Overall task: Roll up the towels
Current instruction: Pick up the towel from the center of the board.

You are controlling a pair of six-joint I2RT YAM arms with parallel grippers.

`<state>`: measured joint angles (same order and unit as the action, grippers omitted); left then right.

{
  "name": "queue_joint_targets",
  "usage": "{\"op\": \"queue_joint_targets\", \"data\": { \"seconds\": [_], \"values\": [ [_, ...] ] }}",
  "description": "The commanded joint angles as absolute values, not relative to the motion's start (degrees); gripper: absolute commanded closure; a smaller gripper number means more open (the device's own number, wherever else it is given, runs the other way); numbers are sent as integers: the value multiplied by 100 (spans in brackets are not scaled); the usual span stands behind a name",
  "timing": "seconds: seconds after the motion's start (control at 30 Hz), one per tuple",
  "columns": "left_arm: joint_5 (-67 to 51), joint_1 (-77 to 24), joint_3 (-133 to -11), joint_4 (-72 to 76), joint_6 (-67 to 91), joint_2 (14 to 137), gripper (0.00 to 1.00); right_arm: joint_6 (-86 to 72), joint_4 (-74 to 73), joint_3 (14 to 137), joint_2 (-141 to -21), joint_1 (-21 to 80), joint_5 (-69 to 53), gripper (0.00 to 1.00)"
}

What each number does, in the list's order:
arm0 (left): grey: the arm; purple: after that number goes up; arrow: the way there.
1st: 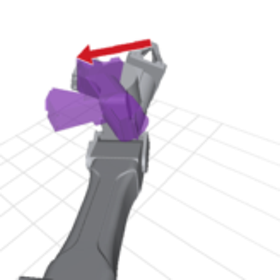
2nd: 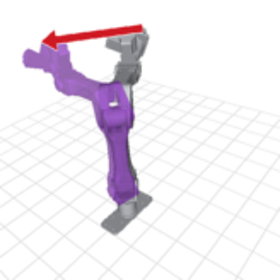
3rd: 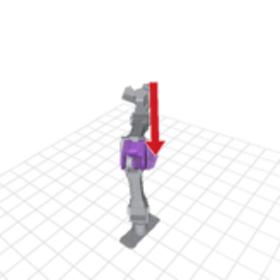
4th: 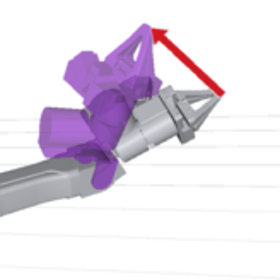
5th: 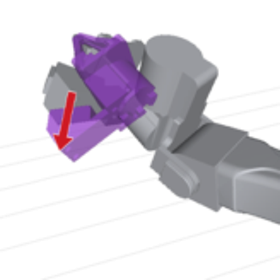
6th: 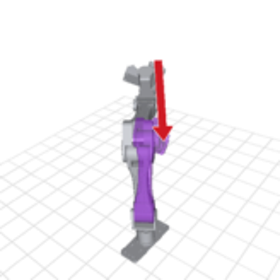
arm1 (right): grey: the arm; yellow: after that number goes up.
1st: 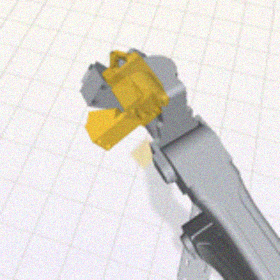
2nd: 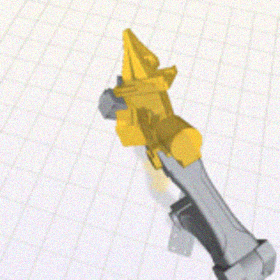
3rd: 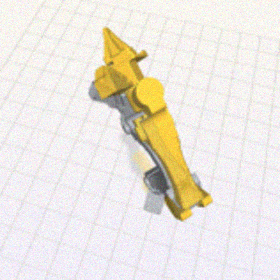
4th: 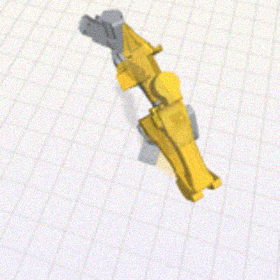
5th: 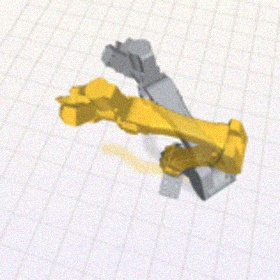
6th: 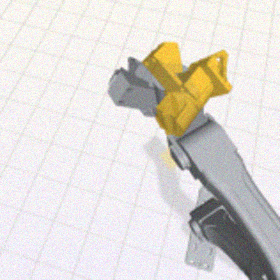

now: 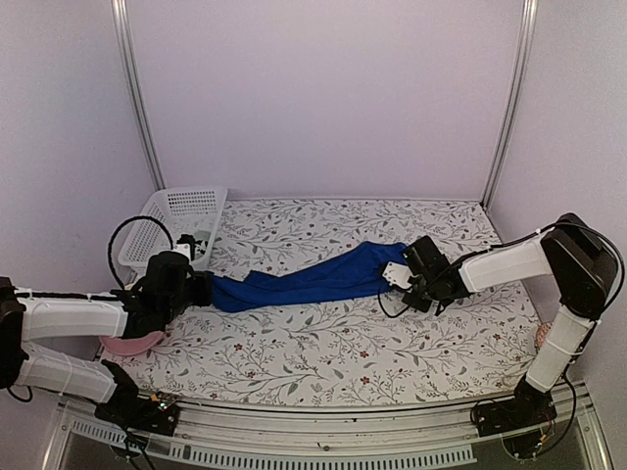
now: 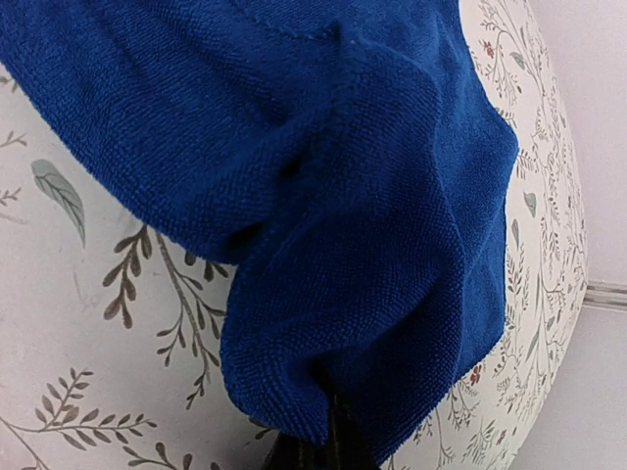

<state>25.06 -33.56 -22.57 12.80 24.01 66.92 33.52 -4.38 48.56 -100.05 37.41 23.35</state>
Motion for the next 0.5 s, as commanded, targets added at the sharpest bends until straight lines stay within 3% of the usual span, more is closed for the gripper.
{"op": "queue_joint_targets", "data": {
  "seconds": [0.0, 0.13, 0.27, 0.47],
  "values": [
    [2521, -3367, -2391, 1345, 2346, 6750, 100, 3483, -488, 4822, -9623, 3718, 1884, 97],
    [2527, -3366, -2391, 1343, 2341, 6746, 100, 3439, -1231, 5023, -9275, 3668, 890, 98],
    [2490, -3365, -2399, 1362, 2313, 6766, 100, 3349, -2615, 5584, -9047, 3410, -920, 97],
    [2441, -3366, -2425, 1357, 2290, 6809, 100, 3381, -3890, 6424, -9550, 2785, -2273, 97]
  ]
}}
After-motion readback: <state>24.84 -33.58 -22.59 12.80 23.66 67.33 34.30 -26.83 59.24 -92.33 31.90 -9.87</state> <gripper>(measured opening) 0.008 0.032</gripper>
